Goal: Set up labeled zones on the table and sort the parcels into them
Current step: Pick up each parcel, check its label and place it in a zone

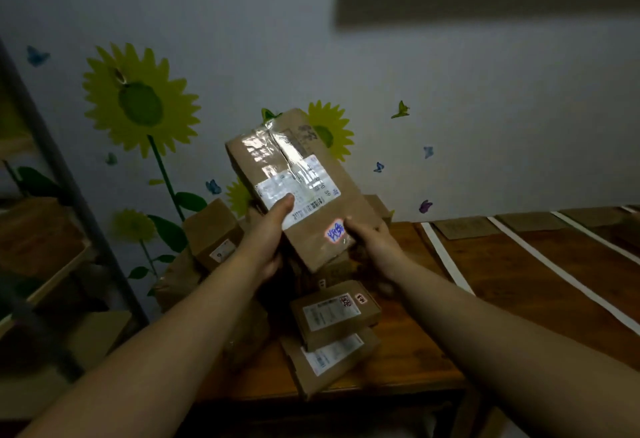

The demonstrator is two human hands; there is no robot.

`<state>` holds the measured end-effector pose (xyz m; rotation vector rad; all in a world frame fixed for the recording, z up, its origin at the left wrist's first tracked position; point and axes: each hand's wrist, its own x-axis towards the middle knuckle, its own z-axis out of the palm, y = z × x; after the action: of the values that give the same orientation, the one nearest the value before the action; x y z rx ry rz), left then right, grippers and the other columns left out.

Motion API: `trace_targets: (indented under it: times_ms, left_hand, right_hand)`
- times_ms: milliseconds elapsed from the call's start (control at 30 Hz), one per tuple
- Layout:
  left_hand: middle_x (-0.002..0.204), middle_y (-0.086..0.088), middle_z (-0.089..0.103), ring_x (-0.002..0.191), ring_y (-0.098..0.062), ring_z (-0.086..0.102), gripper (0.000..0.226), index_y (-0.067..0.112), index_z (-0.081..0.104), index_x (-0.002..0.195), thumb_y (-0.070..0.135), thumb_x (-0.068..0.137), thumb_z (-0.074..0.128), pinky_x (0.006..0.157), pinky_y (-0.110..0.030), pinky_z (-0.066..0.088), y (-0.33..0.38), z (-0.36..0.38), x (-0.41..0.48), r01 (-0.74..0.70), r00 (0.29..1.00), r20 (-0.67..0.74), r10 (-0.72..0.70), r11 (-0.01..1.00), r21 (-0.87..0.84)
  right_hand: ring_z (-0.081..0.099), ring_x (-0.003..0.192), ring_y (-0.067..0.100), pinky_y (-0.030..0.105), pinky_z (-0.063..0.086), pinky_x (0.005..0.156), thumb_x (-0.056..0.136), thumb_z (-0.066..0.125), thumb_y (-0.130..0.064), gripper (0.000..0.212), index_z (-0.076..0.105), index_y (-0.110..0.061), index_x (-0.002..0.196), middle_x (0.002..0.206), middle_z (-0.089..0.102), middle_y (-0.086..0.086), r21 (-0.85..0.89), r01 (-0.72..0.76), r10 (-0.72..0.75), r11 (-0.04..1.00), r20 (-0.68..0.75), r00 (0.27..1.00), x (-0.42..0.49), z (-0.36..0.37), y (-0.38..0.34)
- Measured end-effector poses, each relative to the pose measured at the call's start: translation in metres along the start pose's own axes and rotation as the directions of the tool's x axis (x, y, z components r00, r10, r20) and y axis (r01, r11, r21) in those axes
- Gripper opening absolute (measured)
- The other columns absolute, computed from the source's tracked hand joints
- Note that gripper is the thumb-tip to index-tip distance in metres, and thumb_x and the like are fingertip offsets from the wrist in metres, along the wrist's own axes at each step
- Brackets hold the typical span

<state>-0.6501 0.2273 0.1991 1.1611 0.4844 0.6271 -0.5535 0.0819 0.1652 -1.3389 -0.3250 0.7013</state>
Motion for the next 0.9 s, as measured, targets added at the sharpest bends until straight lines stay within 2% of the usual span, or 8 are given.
trace_targets:
  times_ms: [133, 233, 333, 400, 533, 667, 767, 900]
  left_hand:
    - [0.124, -0.008, 0.062, 0.098, -0.023, 0.067, 0.064, 0.024, 0.032, 0.14, 0.032, 0.086, 0.064, 0.072, -0.038, 0.058, 0.001, 0.013, -0.004, -0.012, 1.0, 0.015, 0.012, 1.0, 0.017]
    - [0.12, -0.004, 0.06, 0.098, -0.024, 0.064, 0.068, 0.033, 0.022, 0.144, 0.032, 0.088, 0.06, 0.09, -0.056, 0.047, 0.028, 0.002, -0.001, -0.114, 0.99, -0.088, 0.115, 0.993, 0.011]
    - [0.113, 0.001, 0.057, 0.095, -0.019, 0.06, 0.049, 0.037, 0.033, 0.141, 0.024, 0.096, 0.048, 0.088, -0.048, 0.047, 0.051, -0.007, -0.005, -0.157, 0.987, -0.018, 0.16, 0.982, 0.1]
    - [0.111, 0.001, 0.06, 0.095, -0.016, 0.058, 0.03, 0.032, 0.048, 0.126, 0.024, 0.098, 0.046, 0.085, -0.044, 0.047, 0.059, -0.006, -0.011, -0.166, 0.985, 0.076, 0.153, 0.965, 0.204]
    - [0.114, 0.001, 0.058, 0.104, -0.018, 0.058, 0.038, 0.028, 0.043, 0.13, 0.017, 0.095, 0.051, 0.084, -0.045, 0.048, 0.072, -0.003, -0.018, -0.263, 0.965, 0.094, 0.247, 0.929, 0.261]
    - [0.111, -0.003, 0.059, 0.096, -0.021, 0.062, 0.041, 0.039, 0.045, 0.105, 0.002, 0.091, 0.052, 0.072, -0.035, 0.053, 0.078, -0.008, -0.028, -0.34, 0.938, 0.12, 0.325, 0.931, 0.132]
    - [0.117, -0.009, 0.057, 0.097, -0.02, 0.062, 0.046, 0.04, 0.046, 0.104, -0.003, 0.089, 0.05, 0.065, -0.028, 0.055, 0.079, -0.013, -0.038, -0.373, 0.922, 0.137, 0.363, 0.926, 0.055]
    - [0.125, -0.016, 0.053, 0.101, -0.024, 0.061, 0.049, 0.038, 0.046, 0.107, -0.007, 0.088, 0.048, 0.066, -0.027, 0.058, 0.079, -0.017, -0.043, -0.384, 0.911, 0.151, 0.384, 0.923, -0.03]
  right_hand:
    - [0.067, 0.092, 0.026, 0.046, 0.053, 0.087, 0.086, 0.069, -0.024, 0.045, 0.045, -0.023, 0.124, 0.104, 0.068, 0.009, 0.107, 0.067, -0.063, 0.992, -0.036, 0.997, 0.001, -0.01, -0.019]
    - [0.068, 0.077, 0.017, 0.033, 0.052, 0.062, 0.088, 0.065, -0.019, 0.046, 0.044, -0.021, 0.129, 0.102, 0.067, 0.007, 0.031, 0.156, -0.153, 0.987, -0.095, 0.984, 0.003, -0.028, -0.039]
    - [0.07, 0.074, 0.017, 0.028, 0.052, 0.052, 0.086, 0.067, -0.021, 0.053, 0.042, -0.018, 0.132, 0.109, 0.065, 0.01, -0.04, 0.201, -0.205, 0.979, -0.134, 0.97, 0.006, -0.041, -0.059]
    - [0.07, 0.082, 0.022, 0.037, 0.058, 0.061, 0.084, 0.072, -0.026, 0.055, 0.039, -0.019, 0.128, 0.112, 0.063, 0.01, -0.054, 0.249, -0.255, 0.967, -0.19, 0.948, 0.007, -0.043, -0.075]
    - [0.068, 0.096, 0.024, 0.048, 0.056, 0.086, 0.087, 0.069, -0.034, 0.043, 0.042, -0.023, 0.118, 0.117, 0.061, 0.008, -0.117, 0.403, -0.419, 0.908, -0.219, 0.881, -0.008, -0.036, -0.107]
    - [0.064, 0.097, 0.019, 0.033, 0.055, 0.068, 0.093, 0.06, -0.026, 0.033, 0.05, -0.028, 0.124, 0.114, 0.062, -0.002, -0.204, 0.538, -0.567, 0.818, -0.13, 0.813, -0.032, -0.031, -0.124]
    - [0.065, 0.096, 0.021, 0.018, 0.05, 0.049, 0.092, 0.057, -0.016, 0.031, 0.053, -0.043, 0.107, 0.107, 0.063, -0.006, -0.271, 0.617, -0.648, 0.739, -0.036, 0.761, -0.049, -0.028, -0.13]
    - [0.068, 0.096, 0.018, 0.026, 0.057, 0.055, 0.093, 0.057, -0.016, 0.034, 0.051, -0.044, 0.112, 0.103, 0.065, -0.014, -0.291, 0.661, -0.692, 0.692, -0.008, 0.722, -0.064, -0.025, -0.132]
